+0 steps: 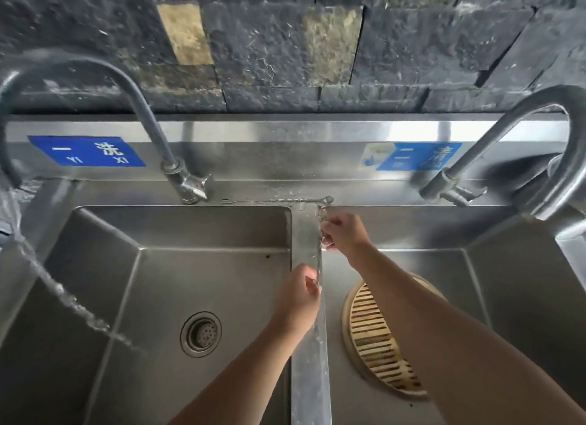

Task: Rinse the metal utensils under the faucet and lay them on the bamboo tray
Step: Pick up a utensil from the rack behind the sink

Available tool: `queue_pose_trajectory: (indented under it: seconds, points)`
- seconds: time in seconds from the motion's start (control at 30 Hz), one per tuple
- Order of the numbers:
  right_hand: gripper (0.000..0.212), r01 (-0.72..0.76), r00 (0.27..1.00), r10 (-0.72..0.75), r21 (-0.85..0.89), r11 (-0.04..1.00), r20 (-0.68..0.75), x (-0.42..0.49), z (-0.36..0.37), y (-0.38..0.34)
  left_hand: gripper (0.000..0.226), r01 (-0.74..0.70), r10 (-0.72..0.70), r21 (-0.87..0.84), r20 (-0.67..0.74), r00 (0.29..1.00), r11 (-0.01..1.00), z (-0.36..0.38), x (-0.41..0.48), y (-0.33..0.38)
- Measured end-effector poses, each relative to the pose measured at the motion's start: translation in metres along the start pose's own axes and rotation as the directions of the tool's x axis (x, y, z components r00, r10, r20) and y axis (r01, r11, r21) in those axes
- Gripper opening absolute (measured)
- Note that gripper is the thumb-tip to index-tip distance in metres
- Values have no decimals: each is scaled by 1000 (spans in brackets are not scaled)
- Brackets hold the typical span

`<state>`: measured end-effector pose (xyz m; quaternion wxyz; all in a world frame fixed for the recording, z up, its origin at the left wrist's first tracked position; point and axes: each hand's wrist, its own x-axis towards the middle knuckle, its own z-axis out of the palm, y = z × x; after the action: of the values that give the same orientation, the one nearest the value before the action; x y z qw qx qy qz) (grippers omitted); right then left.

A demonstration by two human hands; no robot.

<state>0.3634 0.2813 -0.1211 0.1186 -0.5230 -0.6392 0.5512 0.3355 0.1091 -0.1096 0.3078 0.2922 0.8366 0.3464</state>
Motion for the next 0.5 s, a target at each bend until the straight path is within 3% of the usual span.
queue_pose_trajectory:
  seconds: [0.17, 0.5]
  points:
    - [21, 24, 999, -21, -88, 996, 30, 19, 6, 10, 11, -33, 40, 135, -51, 998, 990, 10, 8, 3]
    - [20, 81, 996, -77, -143, 986, 36, 34, 10, 14, 15, -14, 32, 191, -94, 995, 981, 15, 11, 8]
